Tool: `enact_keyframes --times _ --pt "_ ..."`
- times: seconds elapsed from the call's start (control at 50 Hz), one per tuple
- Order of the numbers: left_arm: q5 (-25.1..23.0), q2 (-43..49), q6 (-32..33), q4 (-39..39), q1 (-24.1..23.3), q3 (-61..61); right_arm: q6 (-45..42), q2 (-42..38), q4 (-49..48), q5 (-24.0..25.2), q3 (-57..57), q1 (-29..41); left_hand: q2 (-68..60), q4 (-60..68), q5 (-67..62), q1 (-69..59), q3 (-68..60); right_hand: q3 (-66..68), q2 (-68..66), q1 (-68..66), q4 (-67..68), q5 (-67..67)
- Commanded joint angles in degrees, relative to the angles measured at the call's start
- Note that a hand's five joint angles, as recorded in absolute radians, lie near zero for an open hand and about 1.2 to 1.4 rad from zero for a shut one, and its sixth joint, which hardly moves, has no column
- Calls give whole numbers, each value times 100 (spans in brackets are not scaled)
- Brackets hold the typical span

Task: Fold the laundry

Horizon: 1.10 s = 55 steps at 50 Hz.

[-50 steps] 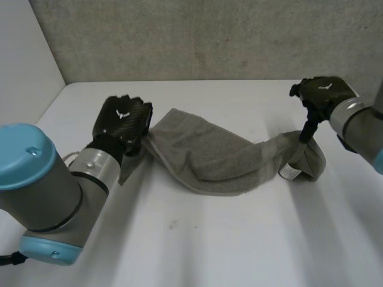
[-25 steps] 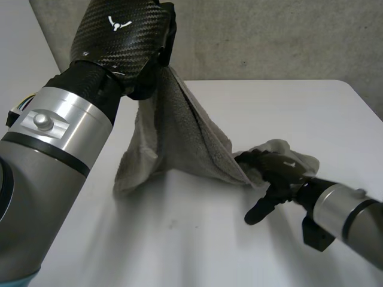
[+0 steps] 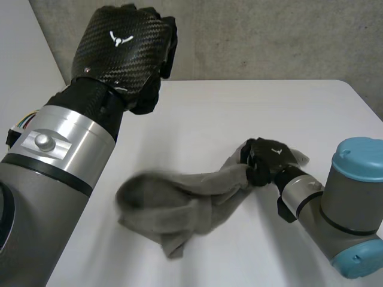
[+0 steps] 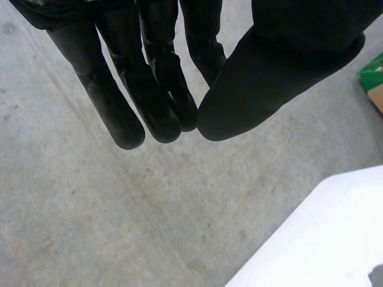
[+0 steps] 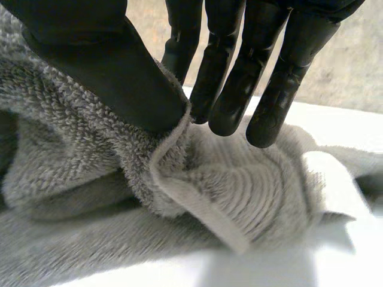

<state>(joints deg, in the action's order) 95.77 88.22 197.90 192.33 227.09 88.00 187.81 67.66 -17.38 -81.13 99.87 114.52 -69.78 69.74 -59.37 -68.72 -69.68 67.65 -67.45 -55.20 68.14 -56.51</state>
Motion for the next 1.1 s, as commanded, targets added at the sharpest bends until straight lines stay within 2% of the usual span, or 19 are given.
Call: enact_keyframes --times 0.02,0.1,0.18,0.22,0.24,0.32,0.4,0.54,0.6,0.66,0.7,0.72,0.76,0.86,0.98,1.04,1.06,1.08,1.1 --pt "-23 11 12 15 503 420 -807 441 331 114 -152 -413 -1022 1026 -1063 -1128 -1032 1235 -1255 -2480 1186 -1349" --pt "-75 98 3 -47 1152 726 -1692 1168 805 429 -204 -1000 -1022 1026 -1063 -1128 -1032 1235 -1255 -2480 1186 -1349" --pt "-76 195 -32 -161 1189 920 -2142 1214 1086 878 -99 -1090 -1022 1026 -1063 -1128 -1032 1235 -1255 -2480 1186 -1349" --pt "-76 310 -138 -249 1066 1026 -2152 1206 1131 905 -64 -1090 -284 288 -325 -390 -294 1235 -1255 -2480 1186 -1349" --pt "-49 440 -390 -345 857 1043 -2134 1171 1122 914 -12 -1090 2830 -2826 2789 2724 2820 1235 -1255 -2480 1186 -1349" --pt "-23 582 -1329 -740 399 1000 -2037 845 1070 923 59 -1063 3884 -3880 3843 3778 3874 1235 -1255 -2480 1186 -1349" --pt "-5 582 -1910 -1021 310 1000 -2029 582 1052 897 -29 -810 4642 -4638 4601 4536 4632 1235 -1255 -2480 1186 -1349" --pt "223 864 -2607 -1251 -42 964 -1967 441 938 633 -73 -782 4628 -4623 4587 4522 4618 1235 -1255 -2480 1186 -1349" --pt "731 1380 -2704 -1260 -795 798 -1844 432 605 344 -47 -773 4594 -4590 4553 4488 4584 1235 -1255 -2480 1186 -1349" --pt "944 1576 -2704 -1242 -973 754 -1809 432 569 281 -38 -773 4611 -4607 4570 4505 4601 1235 -1255 -2480 1186 -1349" --pt "1416 1943 -2678 -1251 -1219 701 -1791 415 560 255 -29 -773 4628 -4623 4586 4522 4617 1235 -1255 -2480 1186 -1349" --pt "1419 1945 -2678 -1251 -1220 701 -1791 415 560 255 -29 -773 4628 -4623 4587 4522 4618 1235 -1255 -2480 1186 -1349" --pt "1926 2207 -2660 -1277 -1351 701 -1791 362 516 255 -11 -773 4662 -4657 4620 4555 4651 1235 -1255 -2480 1186 -1349" --pt "2376 2305 -2660 -1277 -1404 797 -1835 327 402 255 -3 -773 4762 -4758 4721 4656 4752 1235 -1255 -2480 1186 -1349" --pt "2491 2314 -2651 -1242 -1404 956 -1862 256 393 255 -11 -773 4796 -4792 4755 4690 4786 1235 -1255 -2480 1186 -1349" --pt "2482 2393 -2642 -1190 -1404 1017 -1844 256 393 246 -11 -765 4443 -4438 4402 4337 4432 1235 -1255 -2480 1186 -1349" --pt "2482 2471 -2642 -1146 -1404 1008 -1844 265 393 246 -11 -747 3527 -3523 3486 3421 3517 1235 -1255 -2480 1186 -1349" --pt "2473 2568 -2651 -1076 -1395 1000 -1844 274 393 246 -3 -730 1087 -1082 1045 980 1076 1235 -1255 -2480 1186 -1349" --pt "2473 2569 -2651 -1075 -1395 1000 -1844 274 393 246 -2 -729 1062 -1058 1021 956 1052 1235 -1255 -2480 1186 -1349"
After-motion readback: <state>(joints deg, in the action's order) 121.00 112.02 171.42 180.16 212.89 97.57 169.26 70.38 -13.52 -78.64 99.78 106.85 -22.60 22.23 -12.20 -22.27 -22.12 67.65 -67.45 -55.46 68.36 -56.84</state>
